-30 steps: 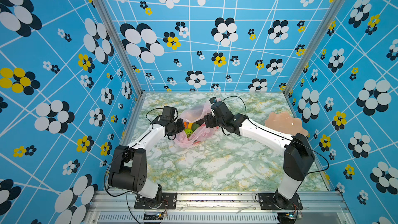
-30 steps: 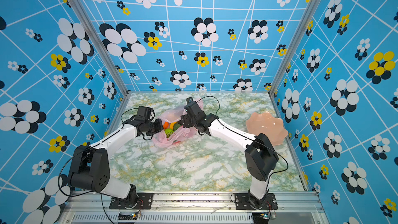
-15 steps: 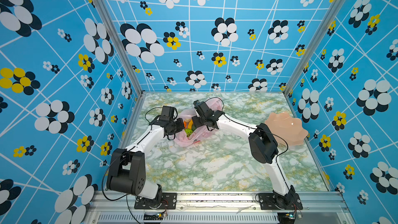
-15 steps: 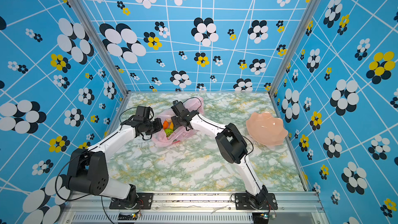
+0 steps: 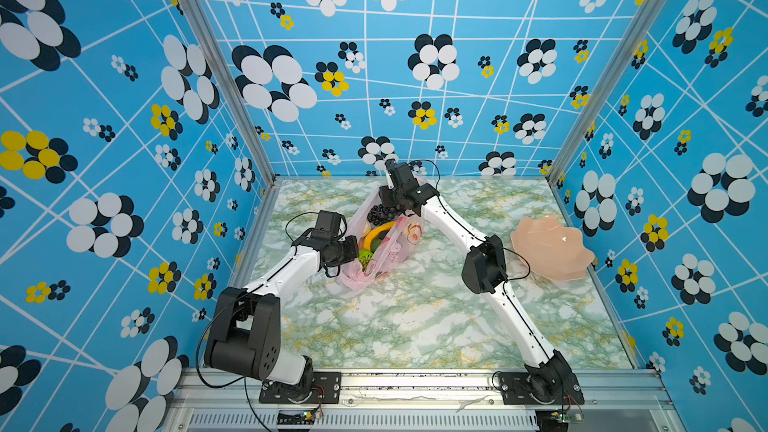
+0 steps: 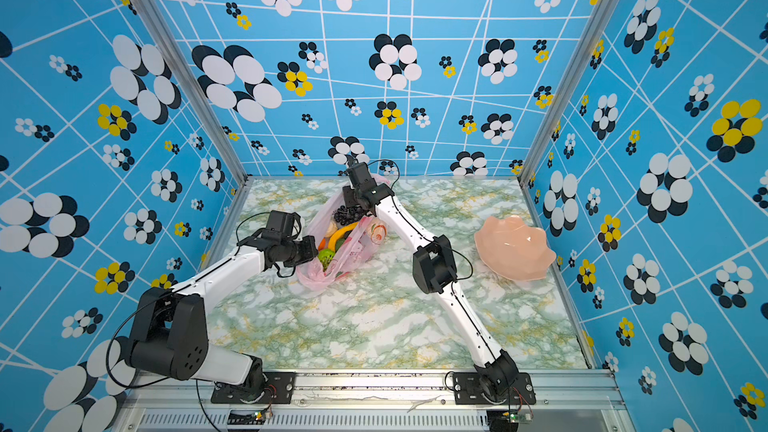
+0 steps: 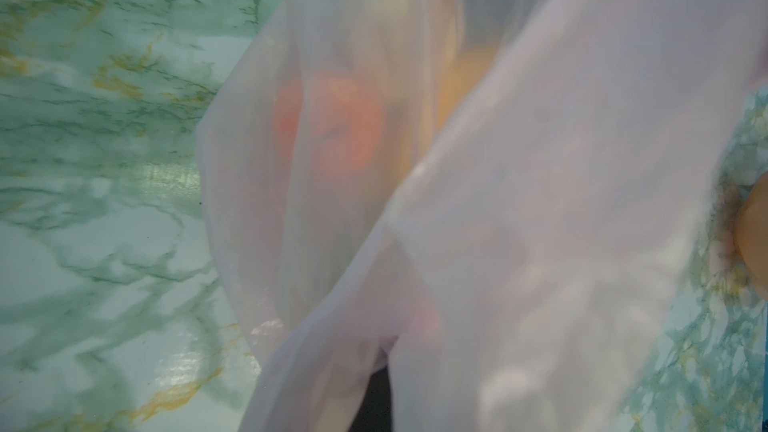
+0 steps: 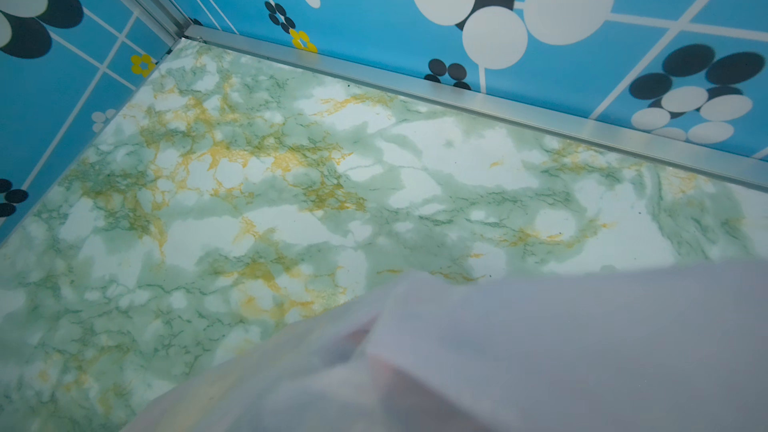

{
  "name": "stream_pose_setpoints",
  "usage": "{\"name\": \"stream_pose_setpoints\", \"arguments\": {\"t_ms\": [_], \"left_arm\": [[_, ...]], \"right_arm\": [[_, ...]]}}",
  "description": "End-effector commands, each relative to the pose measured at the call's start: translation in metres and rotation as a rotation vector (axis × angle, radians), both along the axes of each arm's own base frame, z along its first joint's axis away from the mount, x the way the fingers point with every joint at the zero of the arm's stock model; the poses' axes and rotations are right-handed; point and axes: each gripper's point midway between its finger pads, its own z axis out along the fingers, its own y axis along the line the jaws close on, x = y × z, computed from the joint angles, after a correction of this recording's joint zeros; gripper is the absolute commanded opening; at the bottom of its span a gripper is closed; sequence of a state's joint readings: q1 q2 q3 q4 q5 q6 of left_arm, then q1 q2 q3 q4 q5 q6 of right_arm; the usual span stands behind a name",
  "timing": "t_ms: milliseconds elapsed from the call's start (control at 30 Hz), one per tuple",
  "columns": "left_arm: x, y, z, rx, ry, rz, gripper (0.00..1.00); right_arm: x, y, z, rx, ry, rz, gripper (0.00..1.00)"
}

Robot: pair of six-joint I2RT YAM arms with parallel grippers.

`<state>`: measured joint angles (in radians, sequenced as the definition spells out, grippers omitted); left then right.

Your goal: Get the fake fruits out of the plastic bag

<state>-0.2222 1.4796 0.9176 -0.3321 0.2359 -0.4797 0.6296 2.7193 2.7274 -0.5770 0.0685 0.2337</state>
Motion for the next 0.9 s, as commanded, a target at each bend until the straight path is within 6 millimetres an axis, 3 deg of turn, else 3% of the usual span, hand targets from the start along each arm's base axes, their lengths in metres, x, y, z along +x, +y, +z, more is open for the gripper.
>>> {"name": "stream_pose_setpoints", "arguments": {"t_ms": [0,233,467,700,867], "left_arm": [[0.004,-0.008,0.004,0.002,-0.004,-0.028,0.0],[0.017,-0.019,0.008,-0.017,-0.011,-0.01,0.0],[0.022,-0.029,0.009,-0.018,-0.012,-0.005,0.0],[0.018,-0.031,0.011,-0.022,-0.023,-0.005,0.0],[0.015,-0.032,0.012,-0.017,-0.025,-0.007,0.0]], "right_arm": [[-0.011,-0.004,0.013,-0.007,0.038,0.019,0.58],[-0.065,-0.018,0.052,-0.062,0.091,0.022,0.81],[-0.11,-0.043,0.042,-0.155,0.12,-0.059,0.87],[-0.112,-0.068,0.007,-0.288,0.15,-0.222,0.94],[-0.102,-0.07,-0.009,-0.317,0.154,-0.282,0.99]]}}
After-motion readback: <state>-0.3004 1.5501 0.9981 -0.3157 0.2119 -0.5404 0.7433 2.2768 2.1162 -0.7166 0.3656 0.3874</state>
